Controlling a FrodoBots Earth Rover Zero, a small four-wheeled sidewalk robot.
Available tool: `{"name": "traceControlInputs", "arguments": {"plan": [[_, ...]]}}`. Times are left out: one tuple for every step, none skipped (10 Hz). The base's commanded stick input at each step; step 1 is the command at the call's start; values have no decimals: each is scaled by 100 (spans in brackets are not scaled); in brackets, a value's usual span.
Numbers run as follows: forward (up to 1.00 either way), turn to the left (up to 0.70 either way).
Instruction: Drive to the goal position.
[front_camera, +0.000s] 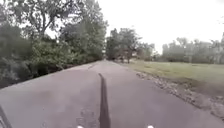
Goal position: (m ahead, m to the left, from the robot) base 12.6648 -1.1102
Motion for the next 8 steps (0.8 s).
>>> {"name": "traceControlInputs", "arguments": {"plan": [[70, 0], [70, 0], [70, 0], [70, 0], [70, 0], [70, 0], [70, 0], [70, 0]]}}
